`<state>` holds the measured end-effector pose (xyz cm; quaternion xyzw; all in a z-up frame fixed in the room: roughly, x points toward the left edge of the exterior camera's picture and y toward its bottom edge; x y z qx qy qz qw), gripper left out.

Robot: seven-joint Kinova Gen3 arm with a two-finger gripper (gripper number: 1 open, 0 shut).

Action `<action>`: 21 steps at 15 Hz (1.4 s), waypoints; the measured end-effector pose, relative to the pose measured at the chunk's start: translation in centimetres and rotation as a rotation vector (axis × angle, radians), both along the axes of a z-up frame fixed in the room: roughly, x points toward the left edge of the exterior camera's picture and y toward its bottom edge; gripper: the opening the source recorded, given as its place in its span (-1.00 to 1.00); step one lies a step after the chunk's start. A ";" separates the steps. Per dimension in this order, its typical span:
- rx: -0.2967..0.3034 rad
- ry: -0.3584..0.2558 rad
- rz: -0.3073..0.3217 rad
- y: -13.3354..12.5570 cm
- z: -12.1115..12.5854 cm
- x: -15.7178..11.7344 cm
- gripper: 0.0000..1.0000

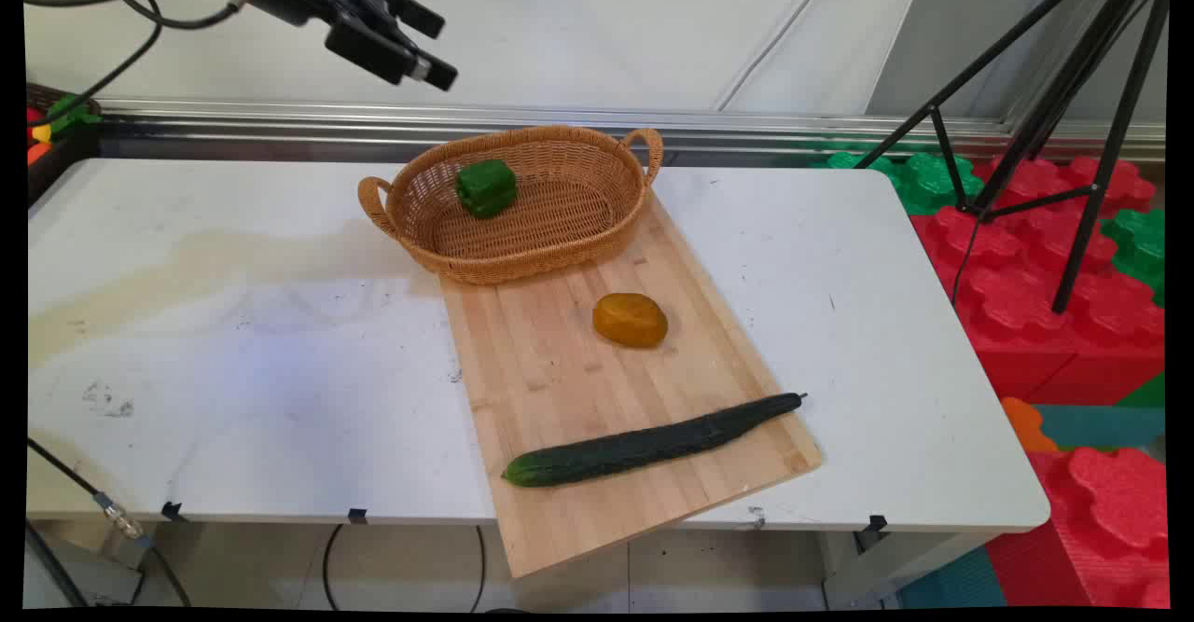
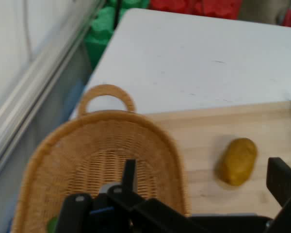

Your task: Pick up the cucumber from the cutting board

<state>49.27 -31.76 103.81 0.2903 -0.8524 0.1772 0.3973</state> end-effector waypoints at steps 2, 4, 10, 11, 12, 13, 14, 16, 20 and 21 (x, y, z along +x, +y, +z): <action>0.012 -0.008 -0.024 0.2 -0.6 -1.2 1.00; 0.028 -0.022 -0.053 0.4 -1.5 -2.9 1.00; 0.078 -0.066 -0.115 0.8 -5.0 -7.7 1.00; 0.086 -0.072 -0.125 1.0 -5.6 -8.5 1.00; 0.096 -0.080 -0.137 1.1 -6.3 -9.3 1.00; 0.106 -0.086 -0.145 1.2 -7.0 -10.2 1.00; 0.112 -0.092 -0.153 1.3 -7.6 -10.9 1.00; 0.123 -0.106 -0.174 1.4 -8.6 -12.2 1.00; 0.149 -0.131 -0.213 1.8 -10.7 -14.6 1.00; 0.158 -0.137 -0.222 1.9 -11.3 -15.2 1.00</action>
